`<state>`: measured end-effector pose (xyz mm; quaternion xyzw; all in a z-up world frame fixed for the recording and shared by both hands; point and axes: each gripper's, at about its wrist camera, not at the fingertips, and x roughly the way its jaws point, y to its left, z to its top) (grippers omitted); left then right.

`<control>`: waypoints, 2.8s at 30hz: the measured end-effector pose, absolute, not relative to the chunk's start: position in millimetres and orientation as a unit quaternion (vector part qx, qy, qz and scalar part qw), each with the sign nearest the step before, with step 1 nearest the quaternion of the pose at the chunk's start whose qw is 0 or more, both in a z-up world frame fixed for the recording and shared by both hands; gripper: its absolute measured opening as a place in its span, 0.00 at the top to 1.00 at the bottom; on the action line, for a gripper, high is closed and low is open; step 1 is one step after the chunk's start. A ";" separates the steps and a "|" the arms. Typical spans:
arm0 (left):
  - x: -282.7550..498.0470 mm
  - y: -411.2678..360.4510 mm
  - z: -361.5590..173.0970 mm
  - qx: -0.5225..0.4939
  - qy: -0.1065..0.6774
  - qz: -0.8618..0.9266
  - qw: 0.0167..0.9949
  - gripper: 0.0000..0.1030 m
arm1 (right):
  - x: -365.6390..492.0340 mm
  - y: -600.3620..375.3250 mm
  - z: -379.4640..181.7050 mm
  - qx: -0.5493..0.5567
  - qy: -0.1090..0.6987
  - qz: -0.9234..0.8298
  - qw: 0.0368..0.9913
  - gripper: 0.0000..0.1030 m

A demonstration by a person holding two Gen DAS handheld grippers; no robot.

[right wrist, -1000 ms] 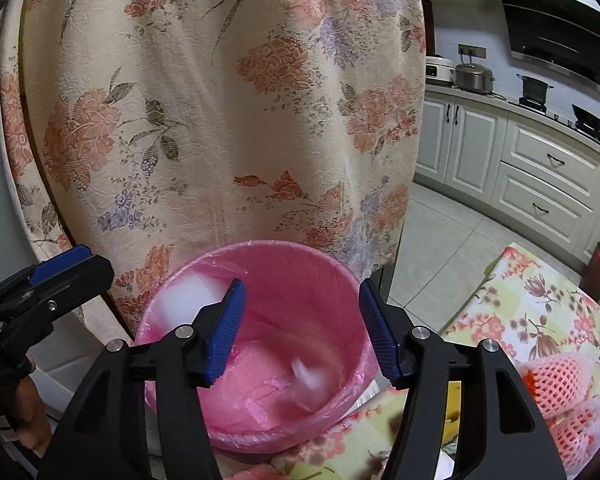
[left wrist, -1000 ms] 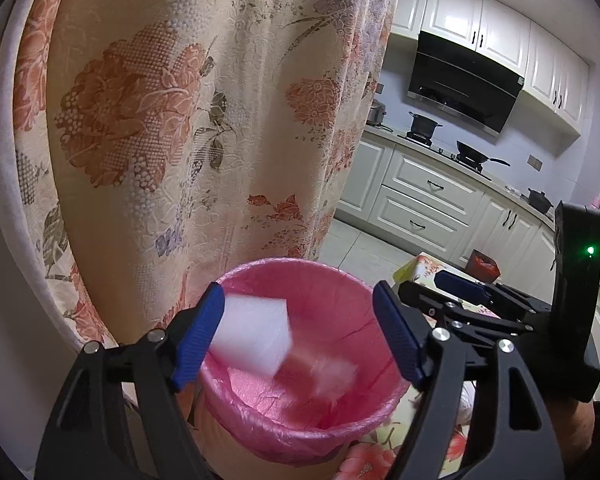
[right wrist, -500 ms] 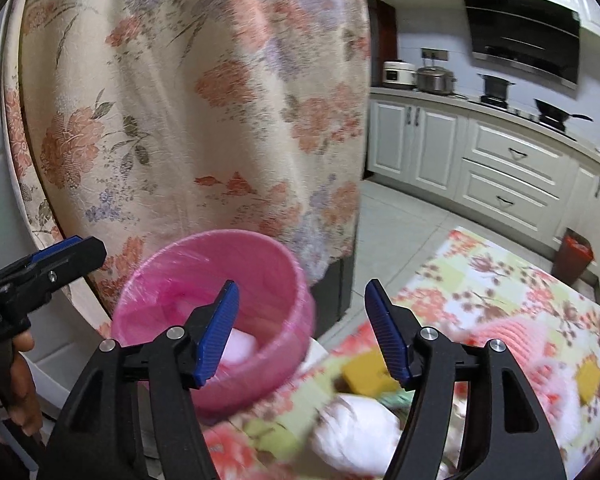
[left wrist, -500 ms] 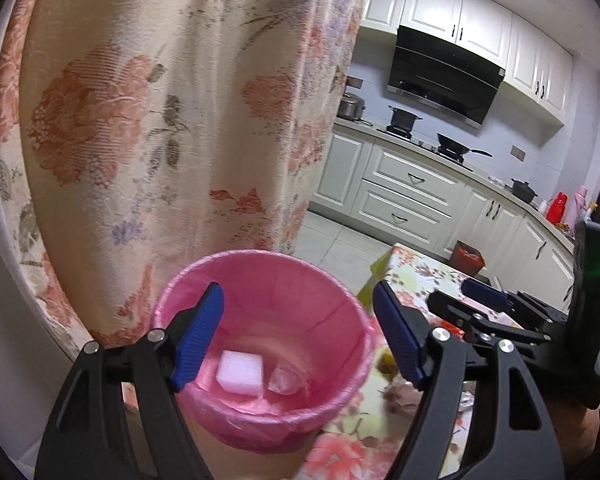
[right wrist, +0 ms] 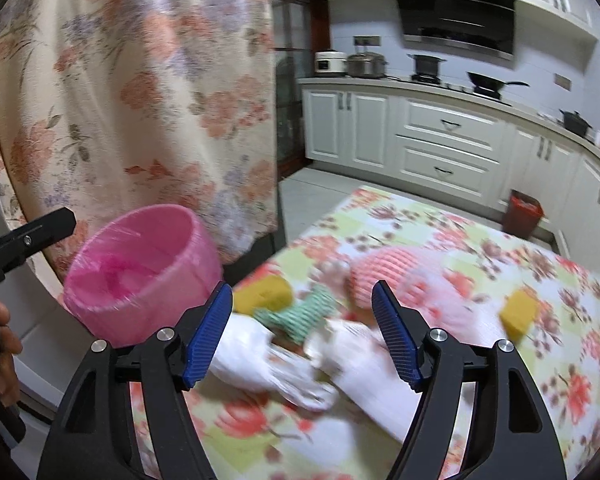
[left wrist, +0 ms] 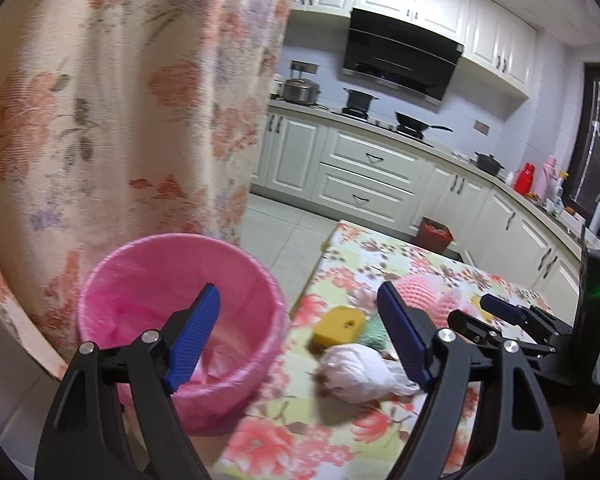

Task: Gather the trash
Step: 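Open both tools over the pink bin and return them to the table, then grasp the white plastic bag with the left tool while the right tool grasps a foam sheet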

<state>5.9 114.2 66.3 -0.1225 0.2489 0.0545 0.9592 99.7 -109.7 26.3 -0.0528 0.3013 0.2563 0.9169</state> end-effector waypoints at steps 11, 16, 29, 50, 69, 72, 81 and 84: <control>23.4 70.0 50.3 -0.103 0.277 0.027 0.955 0.24 | 92.9 -177.5 6.1 -0.037 0.320 0.214 0.922 0.28; 30.9 51.9 41.7 -0.095 0.290 0.016 0.952 0.24 | 92.6 -198.8 -2.2 -0.035 0.328 0.200 0.923 0.24; 48.5 24.9 18.8 -0.086 0.323 0.012 0.942 0.24 | 94.4 -230.6 -28.4 -0.042 0.354 0.196 0.914 0.18; 77.2 30.2 -20.6 -0.098 0.375 0.036 0.921 0.24 | 106.2 -203.2 -41.8 -0.107 0.354 0.231 0.900 0.18; 94.0 34.5 -56.6 -0.111 0.433 0.036 0.894 0.26 | 117.6 -175.8 -61.8 -0.131 0.376 0.255 0.881 0.18; 95.6 33.4 -60.2 -0.107 0.443 0.034 0.890 0.42 | 118.9 -176.1 -64.0 -0.128 0.384 0.259 0.877 0.28; 90.9 31.2 -56.7 -0.098 0.442 0.024 0.892 0.57 | 114.5 -180.4 -63.0 -0.112 0.390 0.266 0.874 0.42; 88.2 31.4 -51.4 -0.097 0.436 0.022 0.894 0.58 | 110.2 -182.7 -57.4 -0.107 0.384 0.263 0.878 0.42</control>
